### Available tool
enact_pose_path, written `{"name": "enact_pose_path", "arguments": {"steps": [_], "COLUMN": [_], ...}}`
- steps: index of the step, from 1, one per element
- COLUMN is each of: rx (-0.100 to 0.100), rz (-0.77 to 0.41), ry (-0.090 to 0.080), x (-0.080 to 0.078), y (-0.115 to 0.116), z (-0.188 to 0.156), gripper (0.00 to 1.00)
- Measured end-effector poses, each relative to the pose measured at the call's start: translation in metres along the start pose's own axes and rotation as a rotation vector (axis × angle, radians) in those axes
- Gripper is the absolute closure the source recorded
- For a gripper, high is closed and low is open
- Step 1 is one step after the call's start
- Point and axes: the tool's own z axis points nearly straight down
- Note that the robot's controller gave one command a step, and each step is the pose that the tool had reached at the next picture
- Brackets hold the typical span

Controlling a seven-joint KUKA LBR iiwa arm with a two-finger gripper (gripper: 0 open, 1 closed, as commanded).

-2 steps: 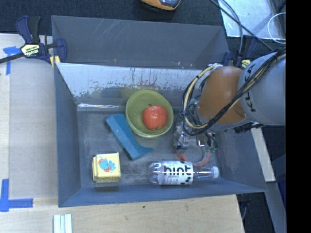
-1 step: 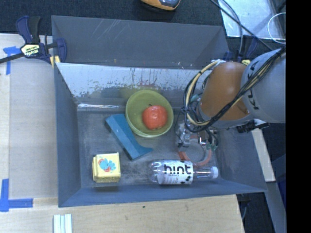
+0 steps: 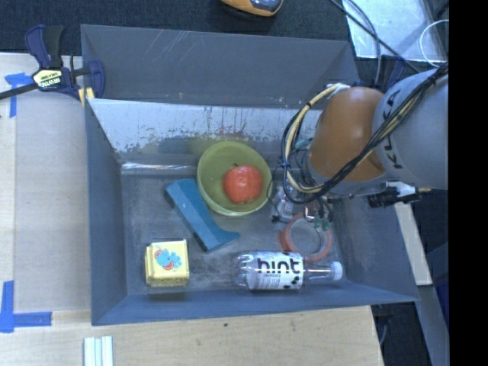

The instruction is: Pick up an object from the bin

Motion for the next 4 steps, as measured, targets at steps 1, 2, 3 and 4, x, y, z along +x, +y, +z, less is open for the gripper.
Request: {"name": "enact_pose_path", "arguments": {"steps": [1, 2, 3, 4], "rx": [-0.003, -0.002, -0.002, -0.001], "rz": [-0.105, -0.138, -0.138, -0.248], "ry": [-0.017, -0.011, -0.011, -0.014], "x": [0.033, 0.002, 0.002, -0.003], "y": [-0.017, -0.007, -0.008, -0.128], "z": [0.034, -0.052, -0.052, 0.014], "gripper": [1.0, 1.0, 1.0, 1.0]}}
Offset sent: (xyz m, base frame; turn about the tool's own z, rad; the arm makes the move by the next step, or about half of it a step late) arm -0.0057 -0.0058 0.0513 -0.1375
